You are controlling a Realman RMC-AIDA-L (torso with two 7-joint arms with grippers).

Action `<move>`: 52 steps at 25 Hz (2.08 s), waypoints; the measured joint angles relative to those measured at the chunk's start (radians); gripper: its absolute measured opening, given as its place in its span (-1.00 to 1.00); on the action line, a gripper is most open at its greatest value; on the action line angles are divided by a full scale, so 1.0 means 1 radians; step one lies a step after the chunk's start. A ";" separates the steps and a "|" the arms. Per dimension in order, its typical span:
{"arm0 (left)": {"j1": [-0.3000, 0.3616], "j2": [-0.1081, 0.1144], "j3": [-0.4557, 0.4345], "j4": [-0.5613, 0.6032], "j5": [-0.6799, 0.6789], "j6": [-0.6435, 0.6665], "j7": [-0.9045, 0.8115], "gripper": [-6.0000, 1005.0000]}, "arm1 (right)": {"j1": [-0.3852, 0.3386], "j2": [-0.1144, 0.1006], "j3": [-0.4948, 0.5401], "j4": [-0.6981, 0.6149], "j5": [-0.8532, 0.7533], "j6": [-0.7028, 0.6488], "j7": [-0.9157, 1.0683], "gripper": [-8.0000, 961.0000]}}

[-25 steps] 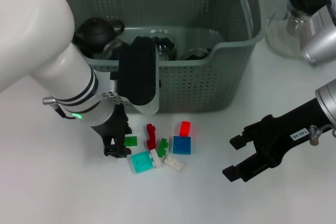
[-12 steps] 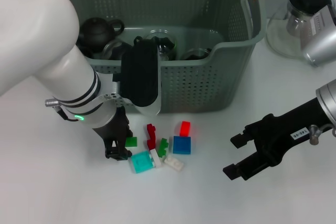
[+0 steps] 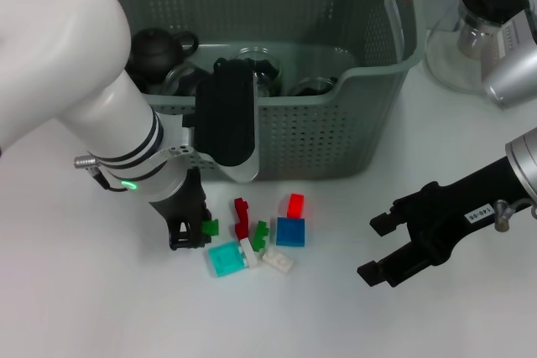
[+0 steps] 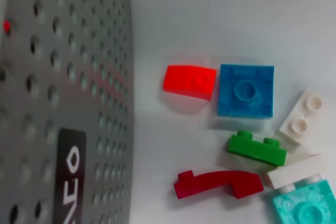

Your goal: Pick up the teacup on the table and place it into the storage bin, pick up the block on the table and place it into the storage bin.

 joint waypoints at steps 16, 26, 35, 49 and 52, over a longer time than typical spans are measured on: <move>-0.010 0.003 -0.011 -0.006 0.004 0.027 -0.016 -0.58 | -0.002 0.000 -0.002 0.005 -0.001 0.002 0.000 0.97; 0.082 0.000 -0.125 0.302 -0.104 0.263 -0.034 -0.61 | -0.002 -0.020 0.009 0.045 -0.001 -0.002 -0.036 0.97; 0.036 0.006 -0.440 0.438 -0.496 0.414 -0.147 -0.61 | -0.011 -0.029 0.017 0.066 -0.001 -0.032 -0.071 0.97; -0.294 0.111 -0.554 0.027 -0.370 0.013 -0.342 -0.61 | -0.007 -0.042 0.016 0.062 -0.003 -0.034 -0.079 0.97; -0.311 0.111 -0.549 -0.019 -0.348 -0.038 -0.342 -0.59 | -0.005 -0.041 0.017 0.057 -0.003 -0.033 -0.079 0.97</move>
